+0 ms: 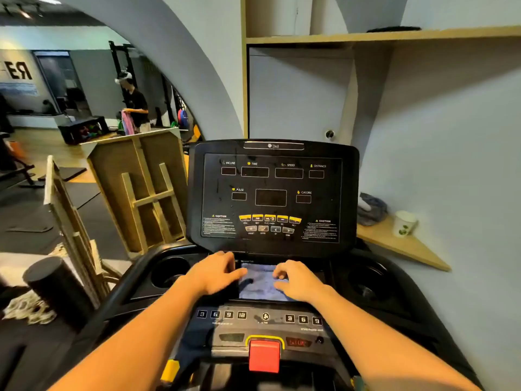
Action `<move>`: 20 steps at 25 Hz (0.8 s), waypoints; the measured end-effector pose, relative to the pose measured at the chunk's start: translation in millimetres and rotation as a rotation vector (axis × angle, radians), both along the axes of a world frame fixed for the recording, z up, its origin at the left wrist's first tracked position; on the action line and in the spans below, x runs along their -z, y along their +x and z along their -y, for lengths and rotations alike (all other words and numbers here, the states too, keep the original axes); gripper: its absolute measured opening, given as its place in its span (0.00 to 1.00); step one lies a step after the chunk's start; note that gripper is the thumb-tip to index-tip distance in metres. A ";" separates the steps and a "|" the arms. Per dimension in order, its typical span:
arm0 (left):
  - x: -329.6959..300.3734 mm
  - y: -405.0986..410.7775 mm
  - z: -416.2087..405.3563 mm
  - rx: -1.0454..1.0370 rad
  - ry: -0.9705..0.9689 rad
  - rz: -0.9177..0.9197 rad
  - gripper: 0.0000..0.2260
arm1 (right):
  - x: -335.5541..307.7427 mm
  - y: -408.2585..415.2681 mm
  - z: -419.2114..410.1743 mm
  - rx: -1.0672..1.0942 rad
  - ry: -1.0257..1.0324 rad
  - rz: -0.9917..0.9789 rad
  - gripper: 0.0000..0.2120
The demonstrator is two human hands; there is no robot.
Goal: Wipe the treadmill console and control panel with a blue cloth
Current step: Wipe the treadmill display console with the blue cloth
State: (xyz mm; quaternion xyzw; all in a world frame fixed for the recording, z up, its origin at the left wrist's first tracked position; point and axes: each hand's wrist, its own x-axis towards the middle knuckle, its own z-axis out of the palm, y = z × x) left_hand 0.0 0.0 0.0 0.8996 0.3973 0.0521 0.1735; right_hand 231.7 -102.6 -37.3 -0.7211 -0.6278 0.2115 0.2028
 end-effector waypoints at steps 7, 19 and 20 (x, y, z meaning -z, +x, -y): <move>37.6 -18.4 12.4 0.056 0.184 -0.226 0.30 | 8.0 -10.3 4.4 -0.013 -0.013 0.273 0.11; 35.6 -16.3 4.2 0.065 0.130 -0.174 0.22 | -7.5 -23.4 -0.7 0.068 -0.077 0.293 0.07; 34.3 -16.5 1.8 0.066 0.118 -0.158 0.21 | -10.9 -22.1 -2.0 0.054 -0.082 0.305 0.08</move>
